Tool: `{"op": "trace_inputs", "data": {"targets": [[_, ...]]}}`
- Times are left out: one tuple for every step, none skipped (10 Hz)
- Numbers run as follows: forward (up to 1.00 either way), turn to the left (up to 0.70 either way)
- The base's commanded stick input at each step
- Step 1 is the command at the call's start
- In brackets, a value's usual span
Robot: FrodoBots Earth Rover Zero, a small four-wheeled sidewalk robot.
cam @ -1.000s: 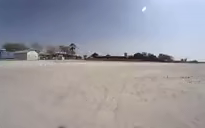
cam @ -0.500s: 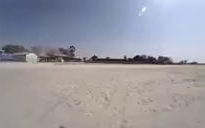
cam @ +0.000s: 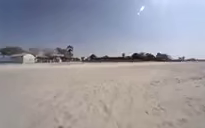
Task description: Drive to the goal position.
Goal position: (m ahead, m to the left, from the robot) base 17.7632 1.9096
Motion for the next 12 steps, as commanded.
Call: {"op": "trace_inputs", "data": {"targets": [[0.7, 0.0], [0.7, 0.0], [0.7, 0.0], [0.7, 0.0], [0.7, 0.0], [0.7, 0.0], [0.7, 0.0], [0.7, 0.0], [0.7, 0.0], [0.7, 0.0], [0.7, 0.0], [0.7, 0.0]]}}
